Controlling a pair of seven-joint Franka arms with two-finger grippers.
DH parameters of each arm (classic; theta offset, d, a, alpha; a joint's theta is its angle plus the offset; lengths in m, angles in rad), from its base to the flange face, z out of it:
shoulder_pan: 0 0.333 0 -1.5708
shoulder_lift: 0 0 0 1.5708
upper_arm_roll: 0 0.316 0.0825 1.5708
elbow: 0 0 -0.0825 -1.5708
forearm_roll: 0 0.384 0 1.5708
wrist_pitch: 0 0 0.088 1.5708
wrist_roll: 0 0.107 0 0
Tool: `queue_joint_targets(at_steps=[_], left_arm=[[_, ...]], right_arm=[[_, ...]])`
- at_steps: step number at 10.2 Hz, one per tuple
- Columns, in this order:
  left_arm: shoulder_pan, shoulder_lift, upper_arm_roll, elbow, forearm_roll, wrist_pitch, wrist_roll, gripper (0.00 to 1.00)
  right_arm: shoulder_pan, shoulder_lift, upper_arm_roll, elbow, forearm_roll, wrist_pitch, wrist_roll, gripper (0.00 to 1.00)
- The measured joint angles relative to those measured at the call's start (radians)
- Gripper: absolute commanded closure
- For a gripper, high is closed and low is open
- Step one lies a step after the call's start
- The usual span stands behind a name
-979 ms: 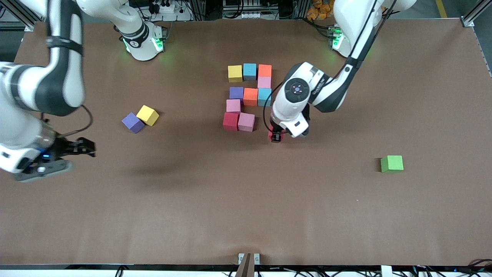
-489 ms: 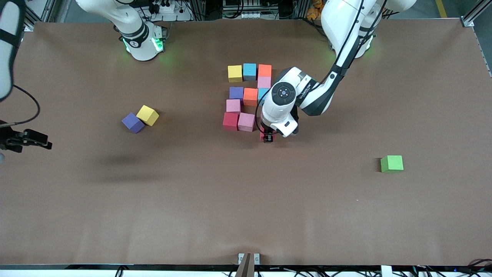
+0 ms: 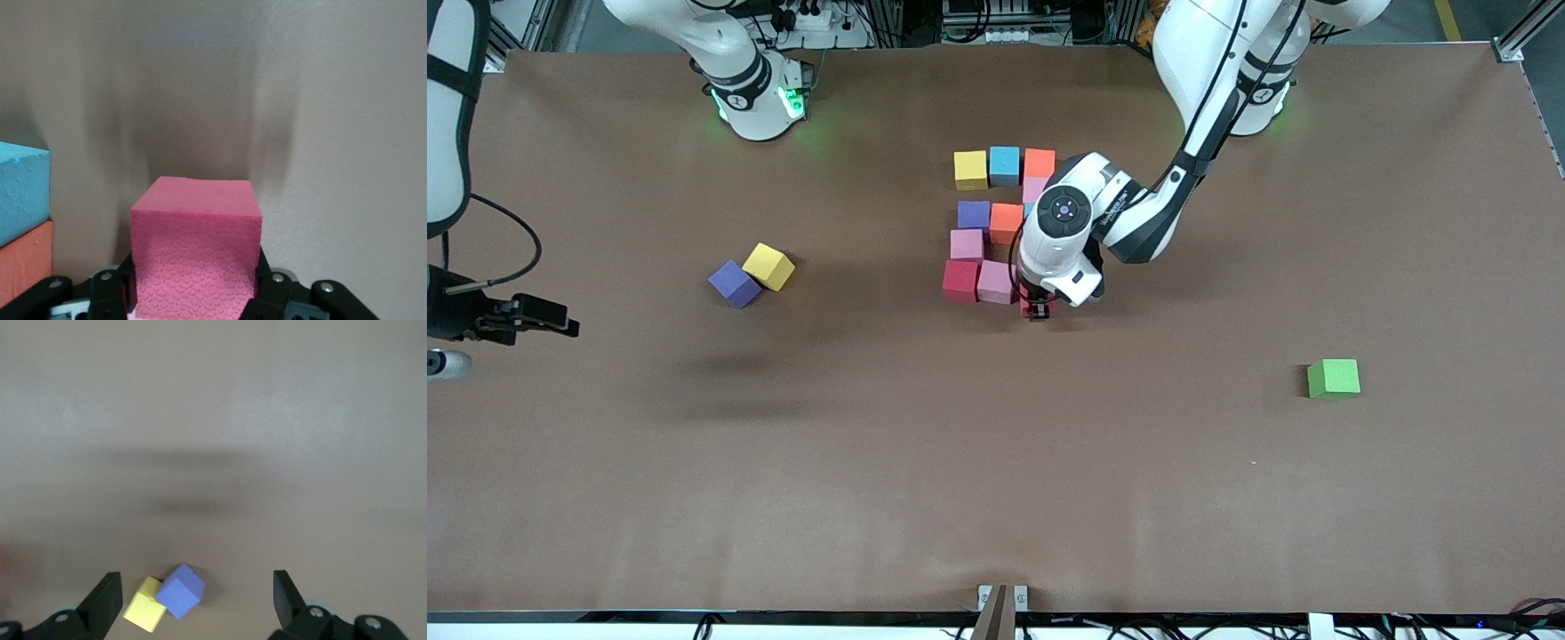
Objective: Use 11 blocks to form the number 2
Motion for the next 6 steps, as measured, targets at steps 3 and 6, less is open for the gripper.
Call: queue_joint_targets(at_steps=[3, 6], left_arm=[[-0.004, 0.004, 0.001, -0.016, 0.000, 0.013, -0.004, 0.88], [-0.029, 0.005, 0.003, -0.026, 0.003, 0.014, -0.022, 0.87]], right_arm=[[-0.023, -0.004, 0.048, 0.015, -0.009, -0.011, 0.067, 0.00], [-0.276, -0.058, 0.421, 0.017, -0.174, -0.012, 0.252, 0.00]])
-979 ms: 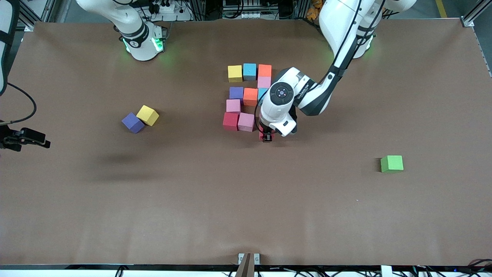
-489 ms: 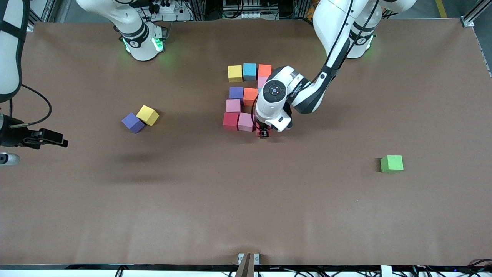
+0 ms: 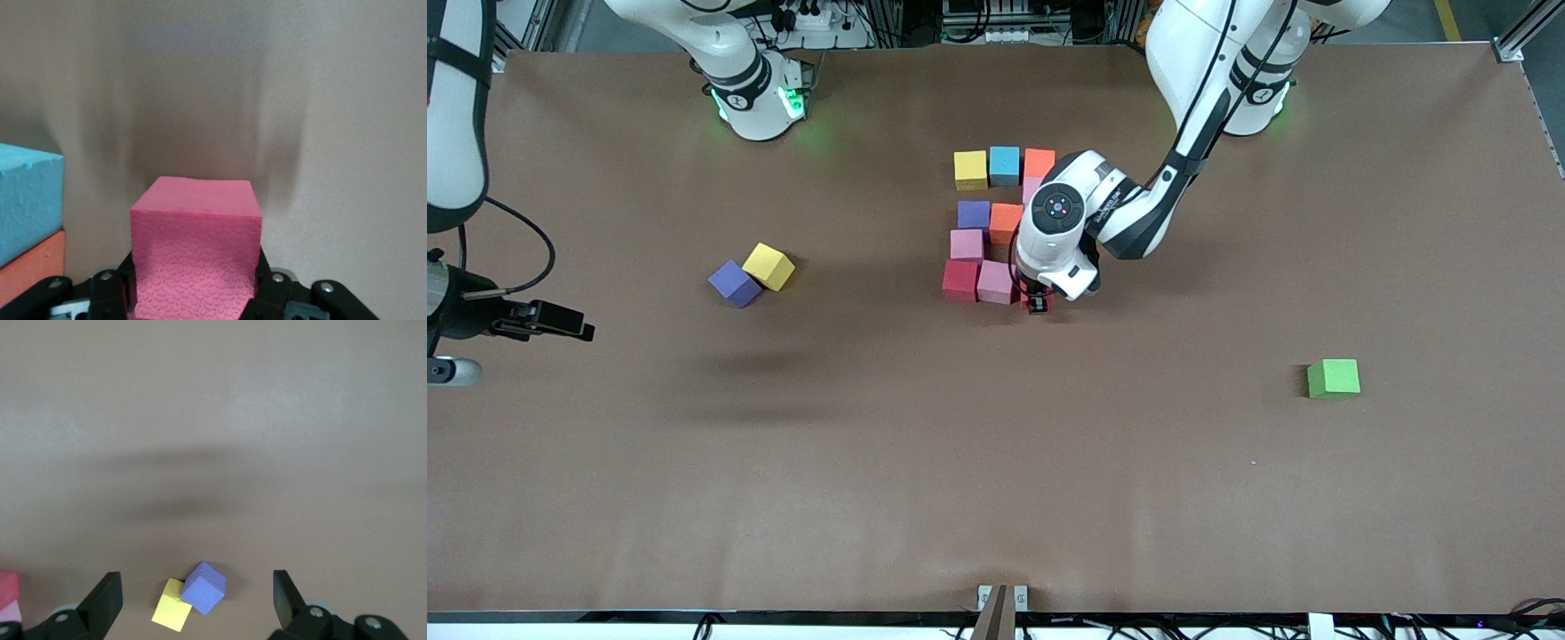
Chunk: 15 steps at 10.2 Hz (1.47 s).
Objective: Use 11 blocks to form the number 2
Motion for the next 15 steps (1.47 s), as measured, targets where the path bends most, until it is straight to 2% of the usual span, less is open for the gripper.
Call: queue_joint_targets(at_steps=[1, 2, 3, 4, 5, 11, 13, 15], left_arm=[[-0.007, 0.000, 0.000, 0.000, 0.008, 0.000, -0.006, 0.86], [-0.010, 0.000, 0.000, 0.000, 0.016, 0.000, -0.012, 0.85], [-0.012, 0.000, 0.000, 0.000, 0.017, 0.000, -0.013, 0.70], [-0.013, 0.000, 0.000, 0.000, 0.018, 0.000, -0.013, 0.38], [-0.013, 0.000, 0.001, 0.000, 0.018, 0.000, -0.013, 0.00], [-0.021, 0.002, -0.001, 0.014, 0.115, 0.017, -0.012, 0.00], [-0.037, -0.035, -0.004, 0.034, 0.143, 0.021, -0.012, 0.00], [-0.045, -0.108, -0.017, 0.038, 0.146, 0.016, 0.005, 0.00]], right_arm=[[-0.030, -0.025, 0.080, 0.000, -0.032, -0.006, 0.062, 0.00], [-0.031, -0.040, 0.102, 0.000, -0.042, -0.014, 0.082, 0.00], [-0.033, -0.044, 0.103, 0.000, -0.046, -0.018, 0.083, 0.00], [-0.040, -0.043, 0.103, -0.001, -0.047, -0.018, 0.083, 0.00], [-0.047, -0.042, 0.103, -0.002, -0.047, -0.018, 0.083, 0.00], [-0.052, -0.064, 0.106, -0.005, -0.048, -0.045, 0.085, 0.00], [-0.052, -0.135, 0.121, -0.067, -0.047, -0.071, 0.085, 0.00], [-0.052, -0.259, 0.155, -0.197, -0.047, -0.078, 0.085, 0.00]])
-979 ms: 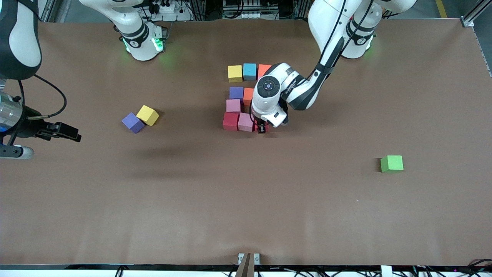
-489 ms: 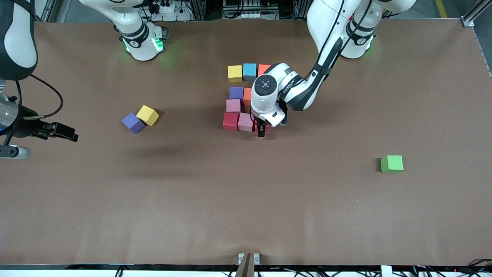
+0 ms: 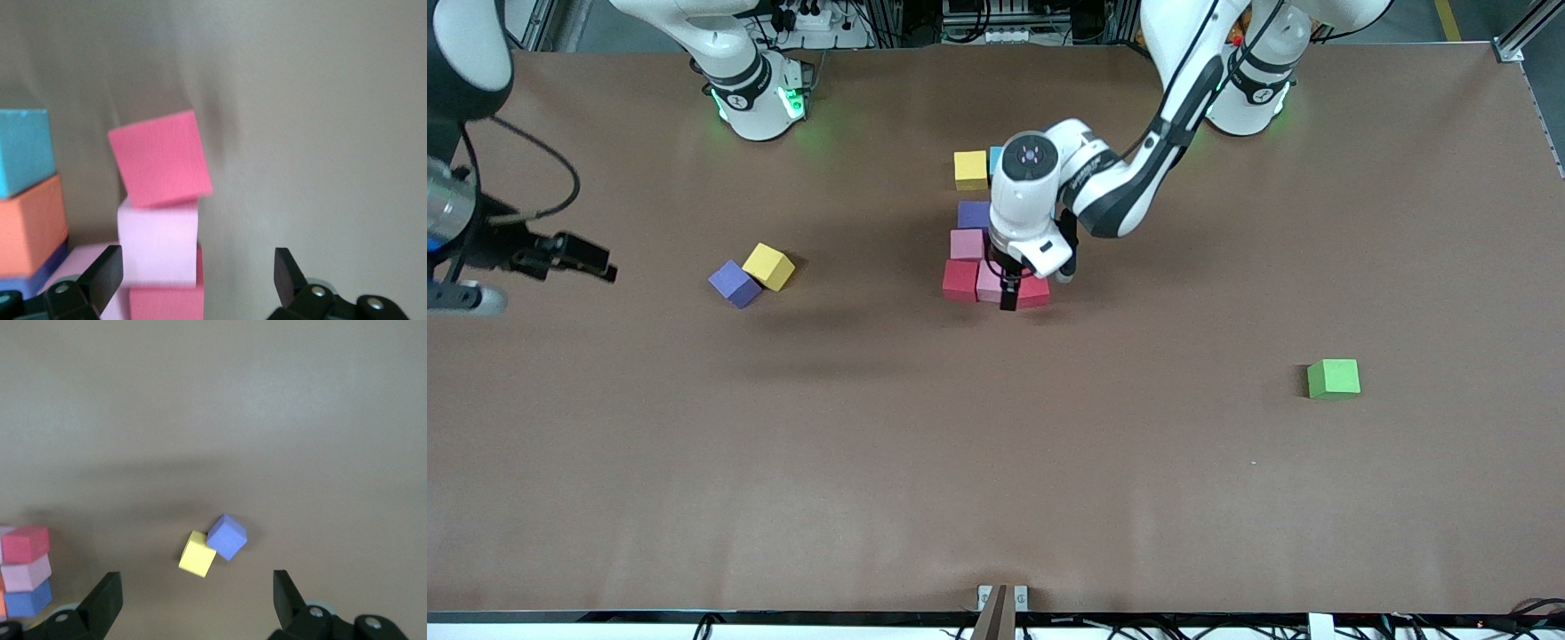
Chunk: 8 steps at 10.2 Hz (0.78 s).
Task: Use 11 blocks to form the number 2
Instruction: 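Open the left gripper and lift it away from the shape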
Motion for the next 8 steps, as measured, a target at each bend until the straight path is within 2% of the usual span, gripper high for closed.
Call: queue_joint_targets(at_steps=[3, 5, 8], left_arm=[[0.018, -0.127, 0.008, 0.000, 0.059, -0.085, 0.042, 0.00], [0.088, -0.213, 0.011, 0.000, 0.087, -0.148, 0.177, 0.00], [0.201, -0.300, 0.014, 0.000, 0.088, -0.200, 0.498, 0.00]], right_arm=[[0.003, -0.141, 0.028, -0.144, 0.000, 0.000, 0.000, 0.00], [0.005, -0.141, 0.029, -0.131, -0.001, 0.015, 0.000, 0.00], [0.004, -0.080, 0.024, -0.032, -0.001, -0.054, 0.005, 0.00]])
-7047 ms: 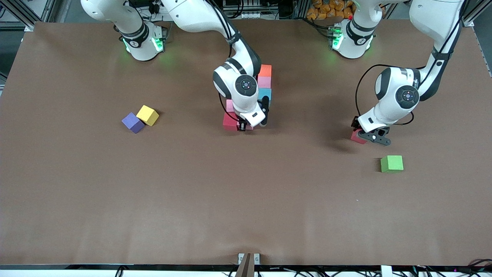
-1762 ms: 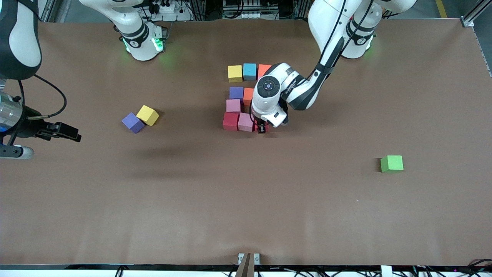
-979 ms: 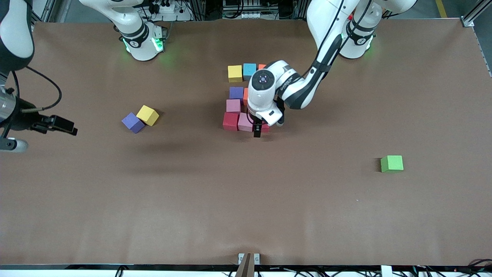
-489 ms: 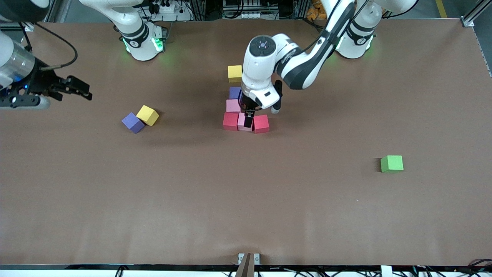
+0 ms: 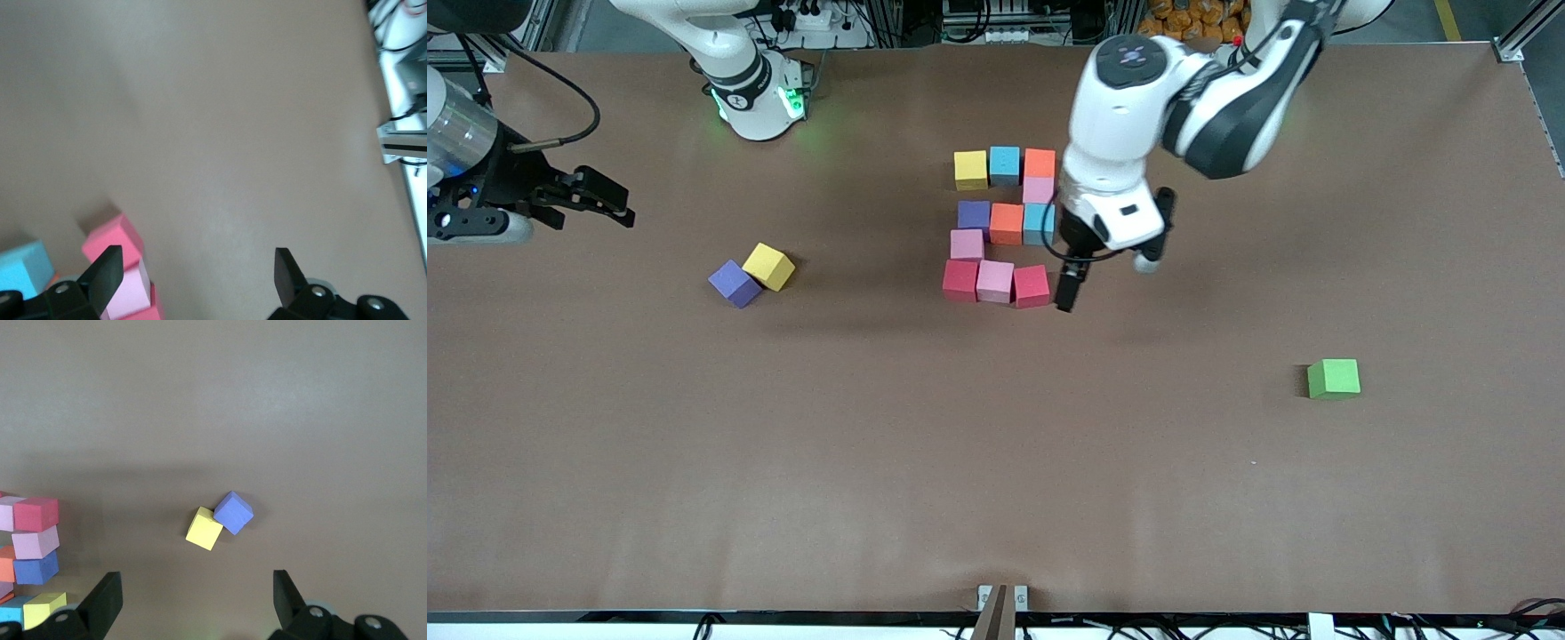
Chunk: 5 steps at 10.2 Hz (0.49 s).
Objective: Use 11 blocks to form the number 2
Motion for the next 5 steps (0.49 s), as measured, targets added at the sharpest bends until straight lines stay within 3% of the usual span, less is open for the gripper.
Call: queue_joint_targets(at_steps=[5], left_arm=[[0.183, -0.045, 0.005, 0.023, 0.003, -0.101, 0.575, 0.00]], right_arm=[[0.000, 0.046, -0.001, 0.069, -0.003, -0.018, 0.007, 0.00]])
